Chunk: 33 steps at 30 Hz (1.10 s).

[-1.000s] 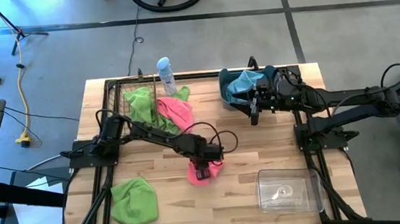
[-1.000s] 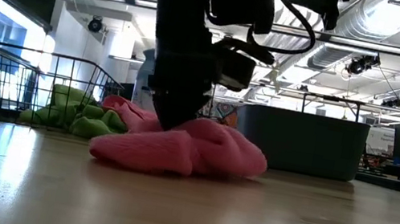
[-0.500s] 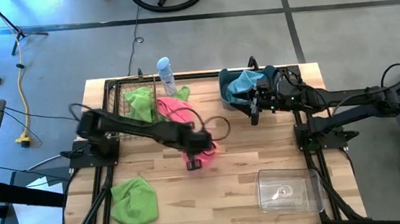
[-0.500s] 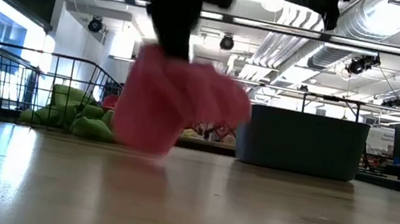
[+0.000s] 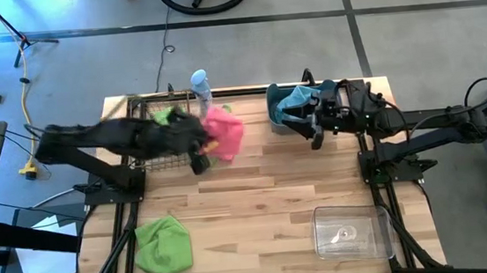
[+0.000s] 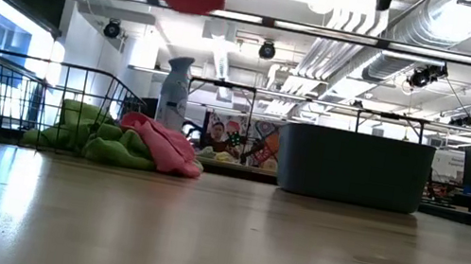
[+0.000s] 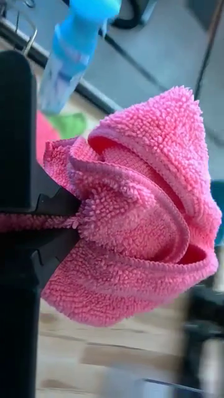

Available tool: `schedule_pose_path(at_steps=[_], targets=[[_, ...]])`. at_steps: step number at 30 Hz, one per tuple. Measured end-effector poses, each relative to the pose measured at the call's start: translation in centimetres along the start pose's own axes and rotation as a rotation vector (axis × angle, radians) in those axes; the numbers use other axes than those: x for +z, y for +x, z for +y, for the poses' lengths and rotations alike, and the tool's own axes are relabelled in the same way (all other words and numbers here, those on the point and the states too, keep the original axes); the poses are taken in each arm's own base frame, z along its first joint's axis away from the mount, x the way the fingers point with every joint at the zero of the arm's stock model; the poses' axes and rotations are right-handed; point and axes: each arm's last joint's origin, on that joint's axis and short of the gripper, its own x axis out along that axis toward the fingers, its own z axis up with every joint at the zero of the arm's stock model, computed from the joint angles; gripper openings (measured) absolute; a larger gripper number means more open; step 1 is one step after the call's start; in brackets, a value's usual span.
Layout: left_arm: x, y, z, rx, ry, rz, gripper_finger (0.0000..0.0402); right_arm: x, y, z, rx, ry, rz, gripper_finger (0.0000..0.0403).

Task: Sort microfiber towel by color & place in baskets
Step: Put the bottom pink towel into the transparent bin

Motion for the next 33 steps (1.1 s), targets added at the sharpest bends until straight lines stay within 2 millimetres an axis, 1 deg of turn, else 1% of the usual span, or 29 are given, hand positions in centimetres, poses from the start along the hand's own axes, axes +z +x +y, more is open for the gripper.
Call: schedule_pose_path(at_steps=[3,6,8,10,13,19,22,25,27,33], targets=[[0.2,-2.0,1.3,0.006,-0.037,-0.068,0.0000,0.4,0.0,0.2,0.015,-0.015,-0.040,0.0209],[0.3,-3.4,2.1,-0.008,-0.047,-0.125,0.0000,0.6,0.0,0.2,0.024,-0.020,-0.063,0.0209],[0.3,-3.9,2.4,-0.022,-0.041,-0.175,0.0000,0.8,0.0,0.3,0.029,-0.019,-0.077,0.0209],[-0.2,-4.0,2.5,-0.037,-0.046,-0.235,0.0000,0.8,0.0,0.3,0.034,-0.016,-0.079,0.0209],[-1.7,-3.4,2.5,-0.071,-0.099,-0.330,0.0000,0.8,0.0,0.4,0.041,-0.012,-0.080,0.0209],[-6.1,-1.3,2.3,-0.217,-0.179,-0.451,0.0000,0.8,0.0,0.4,0.053,-0.012,-0.076,0.0209],[-7.6,-0.5,2.2,-0.279,-0.224,-0.535,0.0000,0.8,0.1,0.4,0.055,-0.010,-0.080,0.0209],[-8.5,0.2,2.0,-0.336,-0.262,-0.618,0.0000,0.5,0.6,0.3,0.057,0.034,-0.071,0.0209],[-8.8,0.5,1.9,-0.348,-0.283,-0.655,0.0000,0.2,1.0,0.4,0.074,0.049,-0.064,0.0209],[-8.8,1.4,1.9,-0.402,-0.289,-0.650,0.0000,-1.4,3.0,1.1,0.124,0.026,-0.052,0.0209]])
